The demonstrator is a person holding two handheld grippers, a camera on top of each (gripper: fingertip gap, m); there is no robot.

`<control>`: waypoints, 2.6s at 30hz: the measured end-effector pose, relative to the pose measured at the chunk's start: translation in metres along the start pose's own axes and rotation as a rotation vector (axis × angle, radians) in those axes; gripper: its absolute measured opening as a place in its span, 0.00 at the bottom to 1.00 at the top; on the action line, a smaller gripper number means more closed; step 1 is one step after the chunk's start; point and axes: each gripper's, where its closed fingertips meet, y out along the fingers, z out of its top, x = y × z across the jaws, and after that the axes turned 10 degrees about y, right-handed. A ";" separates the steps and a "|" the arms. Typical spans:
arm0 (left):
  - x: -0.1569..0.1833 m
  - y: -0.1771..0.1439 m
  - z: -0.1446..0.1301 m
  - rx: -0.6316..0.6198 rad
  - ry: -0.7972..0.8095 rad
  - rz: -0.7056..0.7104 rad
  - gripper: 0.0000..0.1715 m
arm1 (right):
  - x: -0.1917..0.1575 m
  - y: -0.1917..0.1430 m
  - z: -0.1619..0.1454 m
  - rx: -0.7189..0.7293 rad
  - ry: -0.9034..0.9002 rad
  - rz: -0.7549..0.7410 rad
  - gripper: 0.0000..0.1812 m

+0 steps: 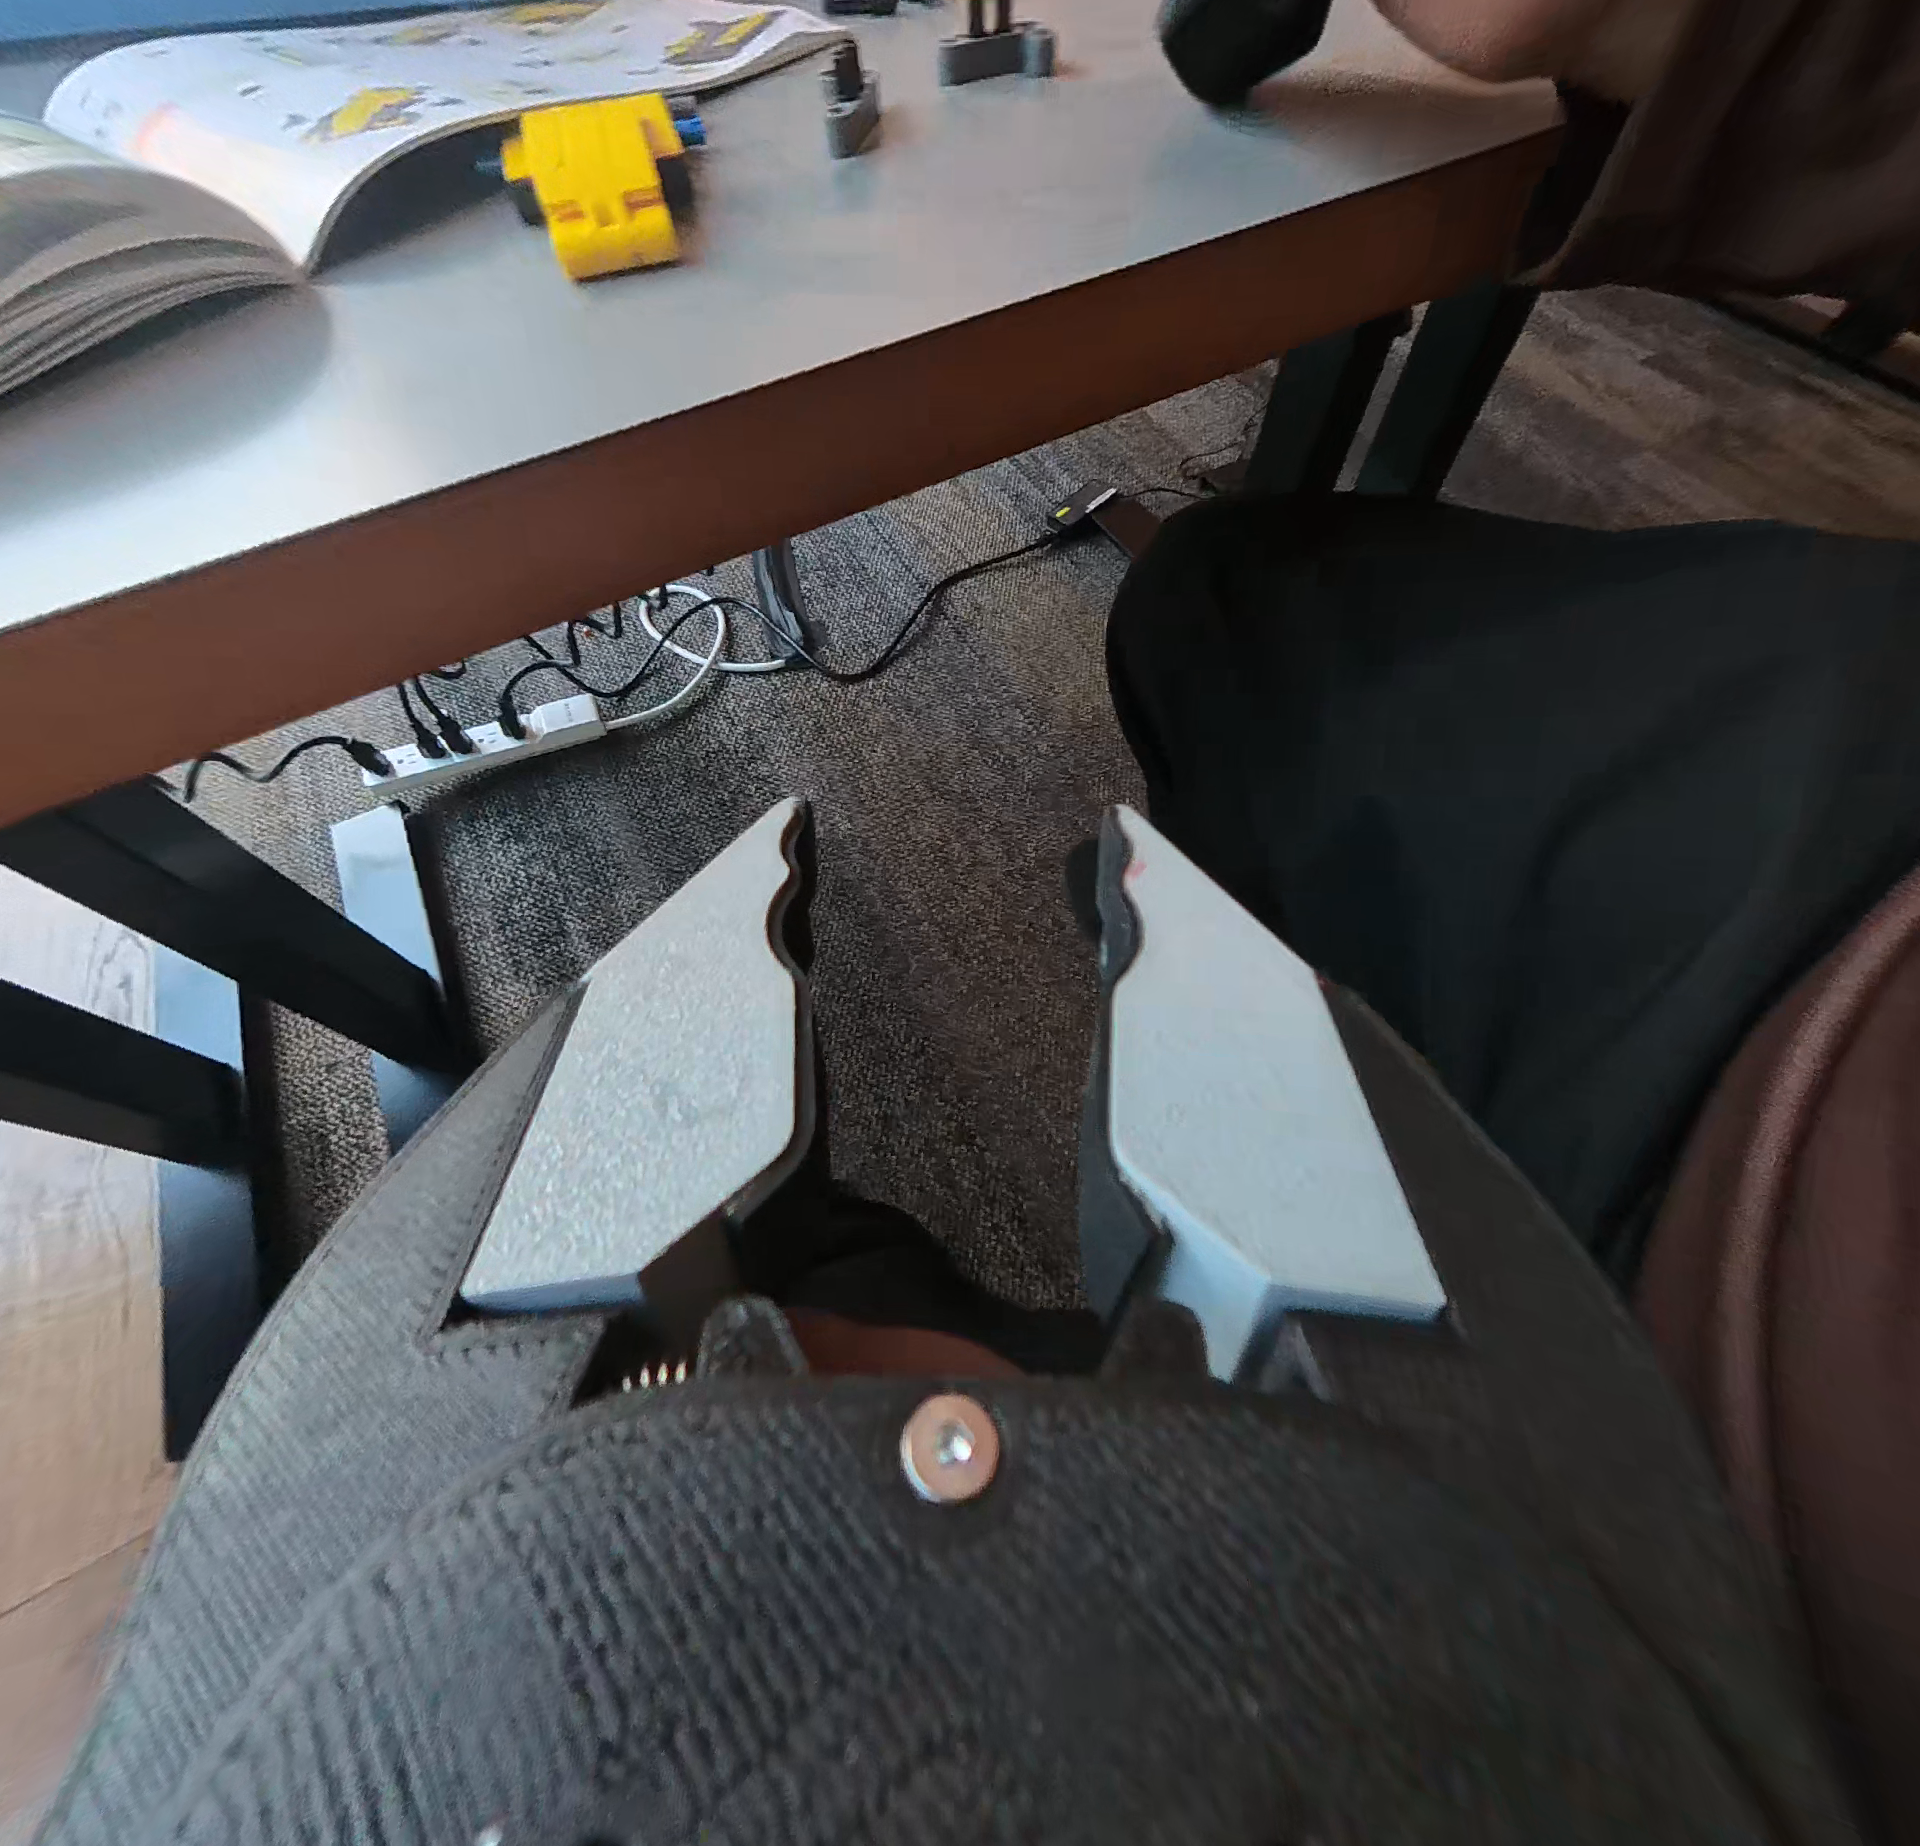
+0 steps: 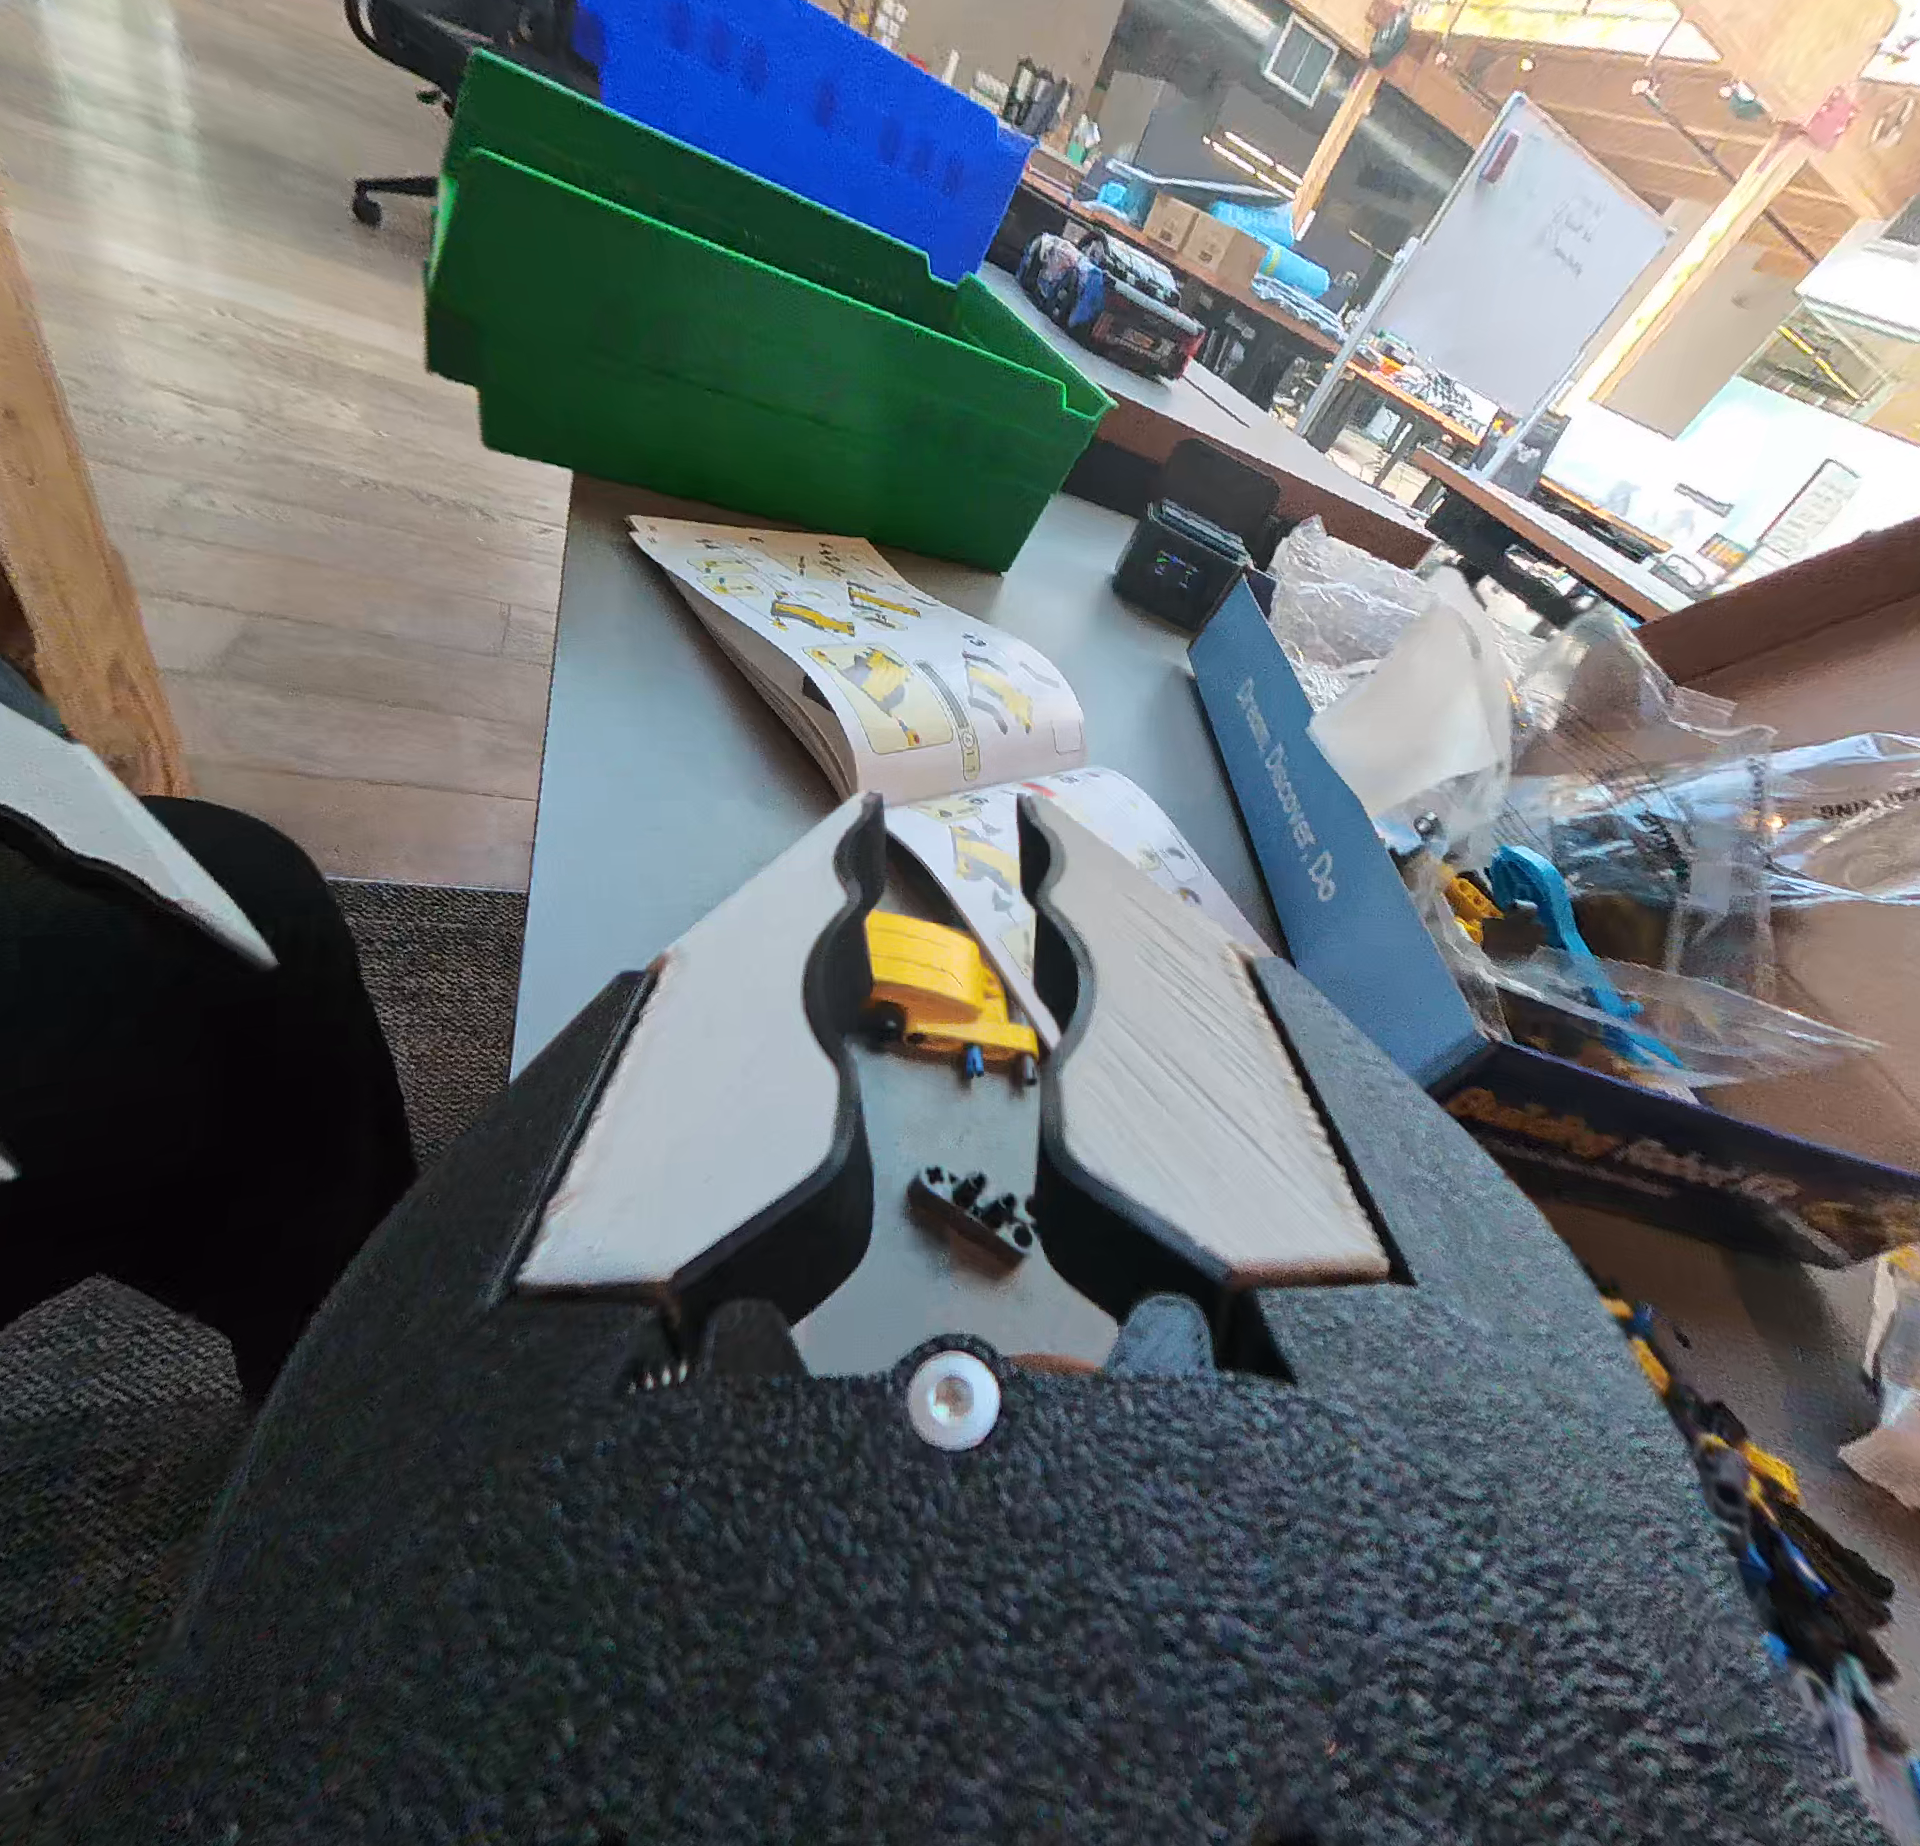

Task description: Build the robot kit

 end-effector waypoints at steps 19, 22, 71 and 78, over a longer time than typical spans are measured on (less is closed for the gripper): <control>-0.053 -0.043 0.063 0.240 0.051 -0.102 0.29 | -0.071 0.071 0.102 0.077 0.080 0.089 0.11; -0.071 -0.044 0.050 0.224 0.154 -0.024 0.28 | -0.081 0.093 0.118 0.034 0.051 0.088 0.11; -0.013 -0.049 0.046 0.273 -0.363 -0.059 0.43 | -0.058 -0.032 -0.003 -0.059 0.187 -0.210 0.19; -0.020 -0.036 0.057 0.284 -0.363 -0.074 0.41 | -0.047 -0.047 -0.034 -0.134 0.229 -0.239 0.19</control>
